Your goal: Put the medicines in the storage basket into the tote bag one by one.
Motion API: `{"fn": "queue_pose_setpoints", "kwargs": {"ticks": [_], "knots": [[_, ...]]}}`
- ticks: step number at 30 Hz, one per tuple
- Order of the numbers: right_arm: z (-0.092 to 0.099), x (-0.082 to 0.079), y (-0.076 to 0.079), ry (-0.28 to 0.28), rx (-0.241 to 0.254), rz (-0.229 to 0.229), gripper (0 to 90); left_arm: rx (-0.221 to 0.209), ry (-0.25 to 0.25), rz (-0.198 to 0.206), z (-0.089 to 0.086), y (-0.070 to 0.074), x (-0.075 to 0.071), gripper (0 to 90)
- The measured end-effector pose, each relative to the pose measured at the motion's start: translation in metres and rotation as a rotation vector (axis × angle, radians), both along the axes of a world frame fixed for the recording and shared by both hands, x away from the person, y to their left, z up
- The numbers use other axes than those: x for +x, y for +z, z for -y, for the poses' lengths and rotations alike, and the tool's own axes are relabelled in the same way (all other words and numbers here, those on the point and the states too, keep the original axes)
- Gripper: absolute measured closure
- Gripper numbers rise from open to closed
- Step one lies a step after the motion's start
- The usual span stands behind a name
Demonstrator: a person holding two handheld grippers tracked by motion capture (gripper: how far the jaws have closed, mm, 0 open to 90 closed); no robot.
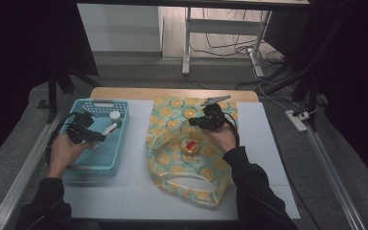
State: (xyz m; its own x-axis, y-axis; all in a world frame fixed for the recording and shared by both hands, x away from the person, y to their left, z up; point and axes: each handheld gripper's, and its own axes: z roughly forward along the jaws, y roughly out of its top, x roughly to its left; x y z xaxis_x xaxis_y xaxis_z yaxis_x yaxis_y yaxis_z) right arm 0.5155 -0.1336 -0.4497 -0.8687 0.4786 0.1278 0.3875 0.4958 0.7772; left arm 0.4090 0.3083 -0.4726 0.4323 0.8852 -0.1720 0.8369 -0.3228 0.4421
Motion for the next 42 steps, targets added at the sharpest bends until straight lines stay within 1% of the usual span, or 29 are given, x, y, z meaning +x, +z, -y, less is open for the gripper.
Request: {"fn": "queue_pose_setpoints", "kwargs": {"ticks": [1,4,8,10,13,17,21,25,33,38,42], "knots": [[0.000,0.000,0.000,0.000,0.001,0.000,90.0,-0.011,-0.005,0.008,0.000,0.002,-0.001,75.2],[0.000,0.000,0.001,0.001,0.001,0.001,90.0,-0.020,-0.019,0.034,0.004,0.011,-0.006,75.2],[-0.001,0.000,0.001,0.000,0.003,0.000,90.0,-0.046,-0.033,0.069,0.012,0.023,-0.012,75.2],[-0.001,0.000,0.001,0.001,0.002,0.000,90.0,-0.054,-0.052,0.080,0.016,0.030,-0.015,75.3],[-0.001,0.001,0.002,0.000,0.002,0.000,90.0,-0.062,-0.078,0.088,0.023,0.037,-0.017,75.2],[0.000,0.001,0.002,-0.002,0.002,0.001,90.0,-0.089,-0.117,0.096,0.034,0.043,-0.019,75.2],[0.001,0.001,0.003,-0.005,0.005,0.001,90.0,-0.107,-0.158,0.106,0.047,0.048,-0.021,75.3],[0.001,0.001,0.004,-0.004,0.006,0.006,90.0,-0.110,-0.200,0.119,0.063,0.054,-0.024,75.2],[0.000,0.002,0.006,-0.003,0.008,0.009,90.0,-0.125,-0.286,0.122,0.098,0.057,-0.026,75.2],[0.000,0.002,0.008,-0.002,0.011,0.012,90.0,-0.118,-0.332,0.120,0.122,0.055,-0.023,75.2],[0.001,0.001,0.008,-0.003,0.015,0.012,90.0,-0.112,-0.366,0.115,0.137,0.053,-0.020,75.2]]}}
